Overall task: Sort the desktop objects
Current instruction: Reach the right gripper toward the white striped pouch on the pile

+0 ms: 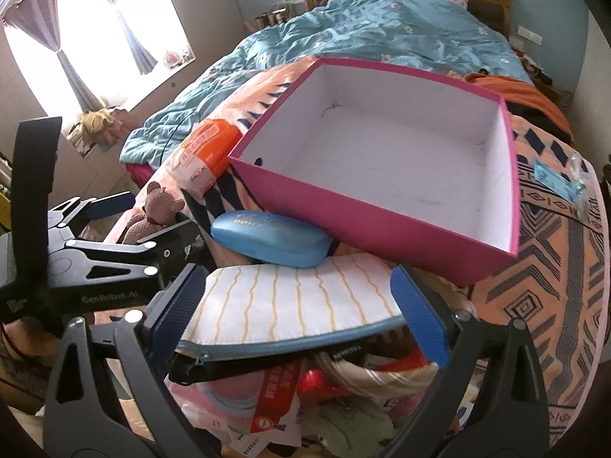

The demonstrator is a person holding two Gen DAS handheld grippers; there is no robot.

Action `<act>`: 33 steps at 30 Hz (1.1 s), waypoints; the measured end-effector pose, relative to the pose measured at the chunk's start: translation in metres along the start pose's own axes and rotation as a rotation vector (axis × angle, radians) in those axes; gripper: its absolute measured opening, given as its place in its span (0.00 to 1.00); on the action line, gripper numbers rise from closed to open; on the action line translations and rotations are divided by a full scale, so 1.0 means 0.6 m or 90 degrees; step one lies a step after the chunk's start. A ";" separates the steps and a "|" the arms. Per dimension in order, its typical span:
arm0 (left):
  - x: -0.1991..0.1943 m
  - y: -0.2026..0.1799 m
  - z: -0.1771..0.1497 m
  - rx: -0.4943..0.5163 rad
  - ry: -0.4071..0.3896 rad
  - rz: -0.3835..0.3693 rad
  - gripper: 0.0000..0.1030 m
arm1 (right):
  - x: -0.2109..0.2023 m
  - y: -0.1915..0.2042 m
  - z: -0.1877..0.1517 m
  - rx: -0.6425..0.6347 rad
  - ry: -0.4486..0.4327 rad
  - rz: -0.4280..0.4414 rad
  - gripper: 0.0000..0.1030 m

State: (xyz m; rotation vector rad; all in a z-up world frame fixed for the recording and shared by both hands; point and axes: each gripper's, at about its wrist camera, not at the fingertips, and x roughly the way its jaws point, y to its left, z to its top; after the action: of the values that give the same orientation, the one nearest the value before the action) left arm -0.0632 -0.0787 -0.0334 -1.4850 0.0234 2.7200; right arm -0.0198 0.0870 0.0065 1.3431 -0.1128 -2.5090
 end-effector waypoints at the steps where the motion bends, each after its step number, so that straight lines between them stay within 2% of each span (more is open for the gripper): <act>1: 0.004 0.005 0.000 -0.004 0.007 -0.001 1.00 | 0.004 -0.001 0.001 0.001 0.006 0.003 0.95; 4: 0.014 0.013 -0.004 -0.011 0.027 -0.021 1.00 | 0.015 -0.007 0.001 0.009 0.020 0.001 0.92; 12: 0.015 -0.027 -0.026 0.038 0.076 -0.122 1.00 | 0.032 -0.072 -0.018 0.039 0.066 -0.067 0.92; 19: 0.028 -0.054 -0.049 0.054 0.145 -0.184 1.00 | 0.059 -0.101 -0.026 0.057 0.108 -0.063 0.92; 25: 0.037 -0.063 -0.059 0.047 0.181 -0.208 1.00 | 0.086 -0.109 -0.030 0.053 0.137 -0.047 0.92; 26: 0.039 -0.064 -0.061 0.045 0.187 -0.215 1.00 | 0.087 -0.109 -0.030 0.047 0.134 -0.032 0.87; 28: 0.048 -0.064 -0.065 0.033 0.210 -0.236 1.00 | 0.088 -0.107 -0.032 0.040 0.142 -0.009 0.66; 30: 0.055 -0.063 -0.070 0.017 0.226 -0.256 1.00 | 0.088 -0.109 -0.035 0.031 0.147 -0.011 0.64; 33: 0.058 -0.068 -0.076 0.007 0.236 -0.276 0.99 | 0.076 -0.119 -0.037 0.038 0.144 -0.008 0.53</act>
State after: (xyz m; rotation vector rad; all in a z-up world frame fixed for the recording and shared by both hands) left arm -0.0417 -0.0382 -0.0867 -1.7296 -0.2413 2.0863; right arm -0.0408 0.1432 -0.0568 1.6438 -0.1327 -2.3607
